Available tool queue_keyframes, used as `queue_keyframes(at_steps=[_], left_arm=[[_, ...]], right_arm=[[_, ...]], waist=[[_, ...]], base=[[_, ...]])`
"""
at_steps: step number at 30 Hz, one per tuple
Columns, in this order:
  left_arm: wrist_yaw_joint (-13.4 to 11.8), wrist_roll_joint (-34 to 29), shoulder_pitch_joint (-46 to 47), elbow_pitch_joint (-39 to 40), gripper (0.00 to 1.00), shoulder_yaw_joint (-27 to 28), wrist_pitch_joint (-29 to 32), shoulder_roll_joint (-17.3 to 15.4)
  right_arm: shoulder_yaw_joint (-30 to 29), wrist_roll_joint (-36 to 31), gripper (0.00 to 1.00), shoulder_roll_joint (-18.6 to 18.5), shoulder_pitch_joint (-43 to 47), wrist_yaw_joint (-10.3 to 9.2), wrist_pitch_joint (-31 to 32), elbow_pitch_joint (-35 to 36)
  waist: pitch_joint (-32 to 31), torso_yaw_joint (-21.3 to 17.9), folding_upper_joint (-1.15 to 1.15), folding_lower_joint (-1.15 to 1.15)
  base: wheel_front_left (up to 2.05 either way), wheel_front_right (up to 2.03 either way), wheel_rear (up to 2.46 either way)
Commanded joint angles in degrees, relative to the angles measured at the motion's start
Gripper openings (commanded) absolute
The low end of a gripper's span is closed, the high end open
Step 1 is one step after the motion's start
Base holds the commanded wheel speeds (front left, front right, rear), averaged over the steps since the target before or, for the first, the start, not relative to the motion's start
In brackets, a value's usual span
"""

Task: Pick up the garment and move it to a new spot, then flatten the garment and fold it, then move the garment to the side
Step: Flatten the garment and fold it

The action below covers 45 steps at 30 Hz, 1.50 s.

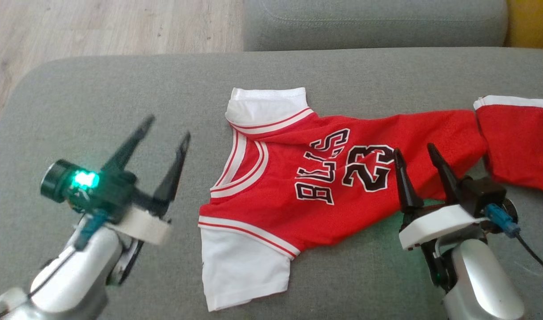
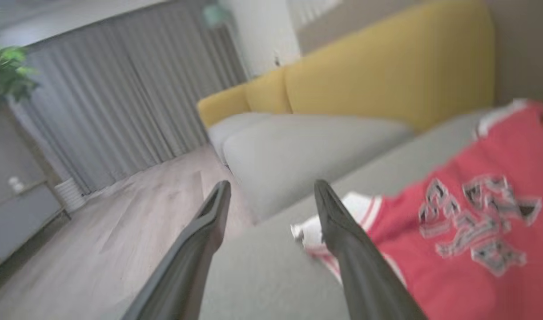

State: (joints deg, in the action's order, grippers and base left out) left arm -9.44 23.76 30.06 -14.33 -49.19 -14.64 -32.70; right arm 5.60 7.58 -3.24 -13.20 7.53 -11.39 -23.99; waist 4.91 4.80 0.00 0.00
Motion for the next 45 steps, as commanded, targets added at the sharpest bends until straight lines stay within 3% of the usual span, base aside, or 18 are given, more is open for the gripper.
queue_keyframes(at_steps=[1,2,3,4,7,11,17,22,26,36,44,45], left_arm=[[-1.5,4.9,-1.4,5.7,1.00,8.8,-0.3,0.7],[-1.5,4.9,-1.4,5.7,1.00,8.8,-0.3,0.7],[-2.3,8.1,-5.1,9.0,1.00,14.7,-0.3,2.9],[-2.3,8.1,-5.1,9.0,1.00,14.7,-0.3,2.9],[-2.1,10.4,-10.7,11.7,1.00,21.4,-0.3,7.0],[0.1,11.9,-17.4,11.6,1.00,27.0,-0.3,13.2],[4.4,7.6,-20.8,9.9,1.00,31.2,-0.4,19.4],[7.7,4.5,-19.5,8.1,1.00,32.8,-0.4,22.5],[10.0,2.7,-18.2,6.6,1.00,33.9,-0.4,24.7],[14.3,-0.7,-15.7,2.4,1.00,34.4,-0.4,28.9],[15.6,-0.8,-14.8,1.4,1.00,34.3,-0.4,29.8],[15.7,-0.6,-14.7,1.4,1.00,34.2,-0.4,29.8]], right_arm=[[1.5,0.4,1.00,0.4,-0.3,-0.04,-0.8,2.9],[1.5,0.4,1.00,0.4,-0.3,-0.04,-0.8,2.9],[1.3,0.4,1.00,0.4,0.1,-0.04,-0.8,3.7],[1.3,0.4,1.00,0.4,0.1,-0.04,-0.8,3.7],[0.8,0.5,1.00,0.4,1.1,-0.04,-0.7,4.8],[0.5,0.8,1.00,0.4,2.6,-0.04,0.0,6.0],[-1.0,0.1,1.00,0.4,3.0,-0.04,1.2,7.7],[-2.1,-3.2,1.00,-0.2,0.4,-0.04,4.4,8.4],[-4.2,-4.9,1.00,-0.9,-3.4,-0.04,10.4,6.3],[-3.4,-4.4,1.00,-5.5,-16.3,-0.04,30.3,-7.9],[-0.4,-1.1,1.00,-9.1,-22.5,-0.04,41.4,-18.2],[0.7,-0.6,0.91,-9.5,-22.8,-0.04,42.2,-18.9]], waist=[[-0.3,-0.2,0.00,0.00],[-0.3,-0.2,0.00,0.00],[-0.6,-0.4,0.00,0.00],[-0.6,-0.4,0.00,0.00],[-1.0,-0.5,0.00,0.00],[-1.0,-0.7,0.00,0.00],[0.4,-0.4,0.00,0.00],[2.6,1.4,0.00,0.00],[4.5,3.2,0.00,0.00],[8.4,8.0,0.00,0.00],[9.7,10.9,0.00,0.00],[9.8,11.1,0.00,0.00]], base=[[0.00,0.00,0.00],[0.00,0.00,0.00],[0.00,0.00,0.00],[0.00,0.00,0.00],[0.00,0.00,0.00],[0.00,0.00,0.00],[0.00,0.00,0.00],[0.00,0.00,0.00],[0.00,0.00,0.00],[0.00,0.00,0.00],[0.00,0.00,0.00],[0.00,0.00,0.00]])
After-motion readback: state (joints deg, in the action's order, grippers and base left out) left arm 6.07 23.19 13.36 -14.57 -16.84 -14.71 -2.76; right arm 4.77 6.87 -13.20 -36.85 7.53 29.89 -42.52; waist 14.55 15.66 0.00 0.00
